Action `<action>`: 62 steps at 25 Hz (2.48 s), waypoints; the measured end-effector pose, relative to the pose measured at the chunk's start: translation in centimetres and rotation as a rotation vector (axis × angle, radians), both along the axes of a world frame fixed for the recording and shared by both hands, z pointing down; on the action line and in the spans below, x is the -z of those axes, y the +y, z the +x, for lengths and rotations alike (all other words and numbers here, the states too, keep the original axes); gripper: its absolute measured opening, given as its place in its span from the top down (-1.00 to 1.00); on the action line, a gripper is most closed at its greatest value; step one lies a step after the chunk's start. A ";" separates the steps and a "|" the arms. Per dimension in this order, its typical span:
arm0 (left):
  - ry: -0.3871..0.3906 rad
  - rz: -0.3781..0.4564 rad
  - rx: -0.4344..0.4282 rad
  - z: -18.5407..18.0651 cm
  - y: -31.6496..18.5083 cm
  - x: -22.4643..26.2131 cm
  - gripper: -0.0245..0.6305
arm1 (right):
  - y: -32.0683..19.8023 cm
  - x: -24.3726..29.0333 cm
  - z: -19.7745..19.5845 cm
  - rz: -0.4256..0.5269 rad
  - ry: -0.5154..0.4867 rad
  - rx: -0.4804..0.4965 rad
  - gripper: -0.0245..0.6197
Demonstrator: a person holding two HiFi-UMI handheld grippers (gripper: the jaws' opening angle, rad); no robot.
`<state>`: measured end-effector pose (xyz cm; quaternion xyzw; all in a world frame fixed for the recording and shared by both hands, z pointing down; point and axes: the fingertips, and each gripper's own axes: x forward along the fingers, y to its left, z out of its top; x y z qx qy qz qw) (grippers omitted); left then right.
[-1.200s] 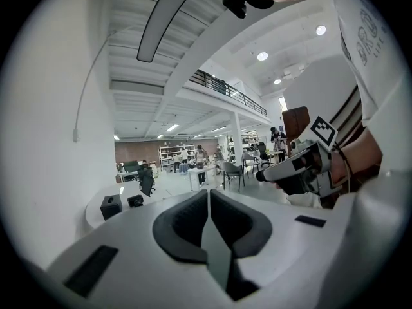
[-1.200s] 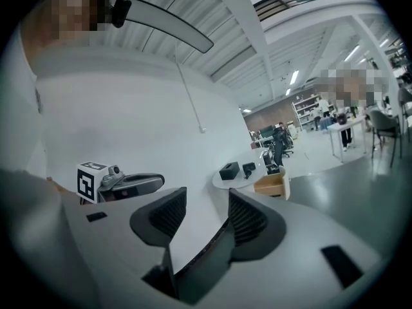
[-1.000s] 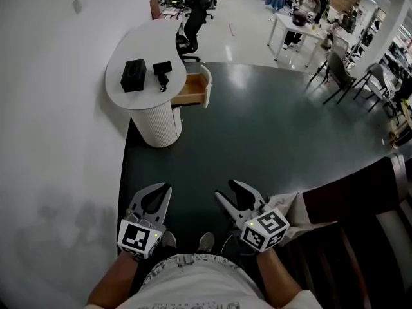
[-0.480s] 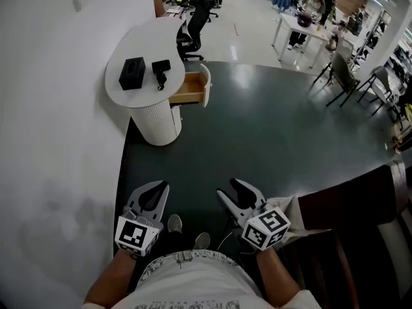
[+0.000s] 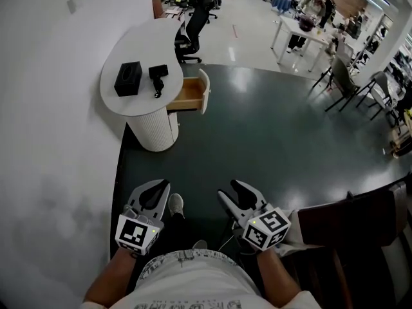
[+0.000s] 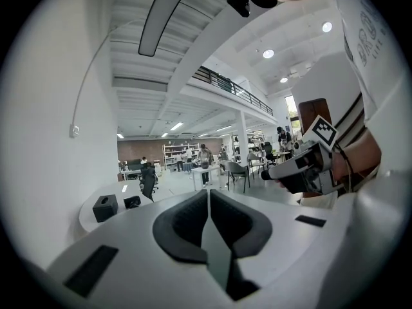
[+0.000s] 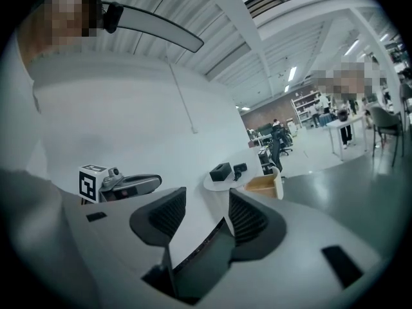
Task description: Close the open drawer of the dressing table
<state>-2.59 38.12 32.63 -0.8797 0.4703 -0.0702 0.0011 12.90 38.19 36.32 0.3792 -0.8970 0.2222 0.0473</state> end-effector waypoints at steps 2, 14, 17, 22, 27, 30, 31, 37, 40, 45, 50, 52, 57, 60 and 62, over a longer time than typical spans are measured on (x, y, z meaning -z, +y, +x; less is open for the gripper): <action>-0.004 0.006 -0.012 -0.2 -2.0 0.1 0.83 | -1.7 -0.3 -0.2 -0.005 0.003 -0.008 0.24; 0.006 -0.018 -0.079 -4.0 -16.2 -1.2 0.83 | -14.7 -1.8 -4.9 -0.040 0.004 -0.059 0.25; 0.010 -0.021 -0.100 -5.4 -19.7 -0.9 0.83 | -17.9 -1.7 -6.4 -0.055 0.017 -0.075 0.26; 0.023 -0.035 -0.113 -7.9 -24.8 -1.4 0.83 | -22.7 -2.1 -8.1 -0.075 0.025 -0.107 0.26; 0.020 -0.034 -0.133 -9.5 -28.5 -1.4 0.83 | -26.2 -2.8 -9.1 -0.099 0.022 -0.138 0.27; 0.023 -0.032 -0.133 -10.4 -30.2 -1.5 0.83 | -27.6 -3.0 -9.6 -0.106 0.018 -0.151 0.27; 0.027 -0.031 -0.131 -10.6 -30.6 -1.4 0.83 | -28.1 -2.9 -9.8 -0.109 0.021 -0.153 0.28; 0.036 -0.035 -0.131 -11.2 -32.6 -1.4 0.83 | -30.6 -2.8 -10.4 -0.108 0.010 -0.157 0.28; 0.027 -0.026 -0.130 -11.3 -33.9 -1.5 0.83 | -31.9 -3.0 -10.3 -0.106 0.000 -0.160 0.28; 0.028 -0.030 -0.123 -10.8 -36.5 -1.8 0.83 | -34.5 -3.3 -9.9 -0.107 -0.015 -0.154 0.29; 0.012 -0.038 -0.111 -9.8 -40.1 -2.1 0.83 | -38.6 -3.9 -9.2 -0.111 -0.024 -0.139 0.29; 0.010 -0.041 -0.096 -9.4 -41.9 -2.1 0.83 | -40.6 -4.0 -8.7 -0.112 -0.026 -0.126 0.29; -0.006 -0.050 -0.068 -7.7 -47.2 -2.3 0.83 | -46.3 -4.4 -7.0 -0.124 -0.028 -0.088 0.29; -0.012 -0.062 -0.050 -6.5 -50.4 -2.6 0.83 | -49.7 -4.8 -5.8 -0.134 -0.023 -0.065 0.30; -0.013 -0.073 -0.037 -5.6 -52.5 -2.8 0.83 | -51.9 -5.1 -4.9 -0.141 -0.029 -0.051 0.30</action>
